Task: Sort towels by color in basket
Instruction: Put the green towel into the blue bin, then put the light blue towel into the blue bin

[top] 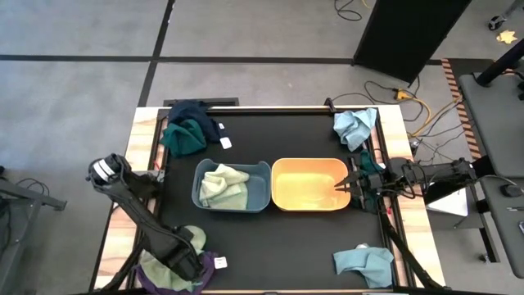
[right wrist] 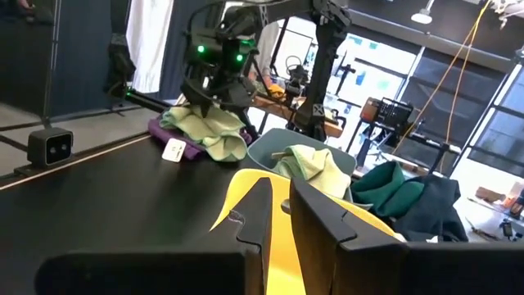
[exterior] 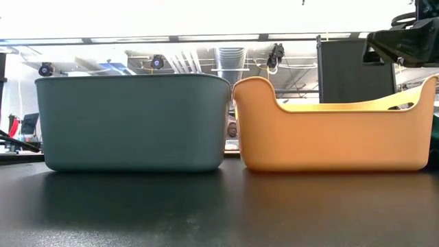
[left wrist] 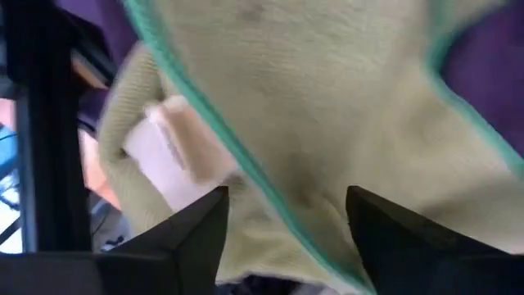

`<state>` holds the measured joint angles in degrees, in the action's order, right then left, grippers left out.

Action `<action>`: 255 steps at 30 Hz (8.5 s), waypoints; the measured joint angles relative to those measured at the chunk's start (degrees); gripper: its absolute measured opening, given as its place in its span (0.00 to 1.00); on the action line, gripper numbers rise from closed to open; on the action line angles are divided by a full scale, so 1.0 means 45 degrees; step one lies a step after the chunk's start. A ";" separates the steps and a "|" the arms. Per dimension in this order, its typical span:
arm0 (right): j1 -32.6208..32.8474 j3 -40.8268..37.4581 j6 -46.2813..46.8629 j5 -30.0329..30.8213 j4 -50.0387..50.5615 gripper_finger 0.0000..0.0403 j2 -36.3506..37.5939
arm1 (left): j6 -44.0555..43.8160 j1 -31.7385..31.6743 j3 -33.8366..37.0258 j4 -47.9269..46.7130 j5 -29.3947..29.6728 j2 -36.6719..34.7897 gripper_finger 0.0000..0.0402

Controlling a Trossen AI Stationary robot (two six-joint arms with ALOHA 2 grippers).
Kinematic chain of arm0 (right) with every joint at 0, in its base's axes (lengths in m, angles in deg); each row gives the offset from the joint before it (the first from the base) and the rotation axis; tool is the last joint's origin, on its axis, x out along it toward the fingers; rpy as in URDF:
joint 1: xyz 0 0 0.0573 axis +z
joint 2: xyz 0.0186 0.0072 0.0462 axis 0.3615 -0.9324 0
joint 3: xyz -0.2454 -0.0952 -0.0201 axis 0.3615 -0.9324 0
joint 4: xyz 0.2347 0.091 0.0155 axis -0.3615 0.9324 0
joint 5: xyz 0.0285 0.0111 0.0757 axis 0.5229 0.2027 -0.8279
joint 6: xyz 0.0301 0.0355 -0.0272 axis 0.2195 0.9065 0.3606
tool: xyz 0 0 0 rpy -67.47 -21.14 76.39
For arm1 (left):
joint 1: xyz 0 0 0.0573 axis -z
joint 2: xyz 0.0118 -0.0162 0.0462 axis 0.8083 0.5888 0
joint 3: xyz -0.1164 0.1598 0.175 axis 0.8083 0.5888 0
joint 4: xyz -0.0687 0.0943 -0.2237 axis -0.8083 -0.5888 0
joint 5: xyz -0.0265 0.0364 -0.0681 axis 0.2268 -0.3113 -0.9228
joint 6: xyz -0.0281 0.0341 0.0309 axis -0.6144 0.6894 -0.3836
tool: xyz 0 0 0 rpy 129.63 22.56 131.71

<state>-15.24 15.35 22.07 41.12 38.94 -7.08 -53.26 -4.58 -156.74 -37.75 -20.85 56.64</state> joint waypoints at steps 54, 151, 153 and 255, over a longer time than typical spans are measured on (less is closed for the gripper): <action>0.0005 0.0517 1.3461 0.6878 -0.3925 0.10 -0.2196 | 1.7304 -0.4388 -1.1874 -0.0838 1.7307 -0.3248 0.00; 0.9736 1.5612 2.5151 0.1381 1.4281 0.16 -1.8443 | 1.7876 -0.9198 0.2680 1.0798 0.7299 -0.0970 0.70; 1.0133 1.5606 2.5070 0.0799 1.4172 0.22 -1.9111 | 1.8396 -0.9179 0.2367 1.0013 0.7231 -0.0974 0.76; 1.0171 2.3921 1.6097 0.9988 1.7889 0.55 -2.3834 | 1.0294 -0.2173 -0.3533 0.6442 1.1421 0.3076 0.81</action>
<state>30.53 122.99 94.51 86.07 119.44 -114.33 -6.94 -14.36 -172.64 -8.76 30.55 70.48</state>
